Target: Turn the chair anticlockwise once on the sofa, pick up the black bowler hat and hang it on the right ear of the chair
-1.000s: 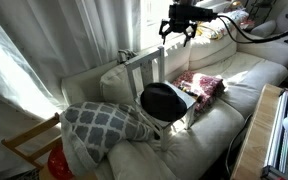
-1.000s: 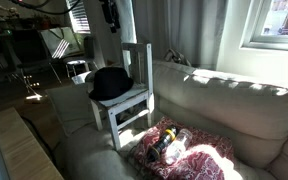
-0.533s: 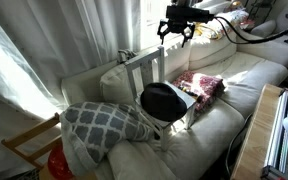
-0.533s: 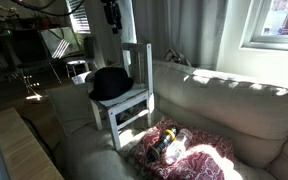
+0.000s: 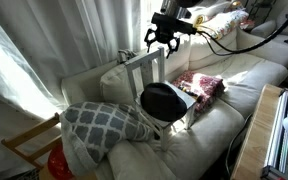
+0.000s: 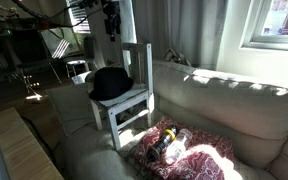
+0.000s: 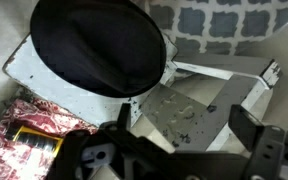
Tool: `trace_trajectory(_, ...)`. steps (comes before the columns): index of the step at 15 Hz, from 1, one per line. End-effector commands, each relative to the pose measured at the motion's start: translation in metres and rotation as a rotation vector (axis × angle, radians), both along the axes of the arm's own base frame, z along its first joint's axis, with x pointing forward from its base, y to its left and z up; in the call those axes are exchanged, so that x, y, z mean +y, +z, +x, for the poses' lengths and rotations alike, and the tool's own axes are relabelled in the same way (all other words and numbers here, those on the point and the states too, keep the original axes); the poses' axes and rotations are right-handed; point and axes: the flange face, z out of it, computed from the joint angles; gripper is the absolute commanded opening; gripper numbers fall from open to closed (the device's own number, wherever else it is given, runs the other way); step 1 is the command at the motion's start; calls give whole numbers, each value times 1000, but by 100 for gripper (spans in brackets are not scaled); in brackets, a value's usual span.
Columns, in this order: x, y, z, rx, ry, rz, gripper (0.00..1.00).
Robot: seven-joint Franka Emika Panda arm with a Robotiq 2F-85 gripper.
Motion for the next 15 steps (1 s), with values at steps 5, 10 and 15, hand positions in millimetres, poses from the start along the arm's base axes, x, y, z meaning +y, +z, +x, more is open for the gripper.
trace_trajectory(5, 24, -31, 61, -68, -30, 26, 100)
trace_trajectory(10, 37, -57, 89, -67, -102, 29, 100)
trace_trajectory(15, 45, -70, 110, -64, -219, 45, 100)
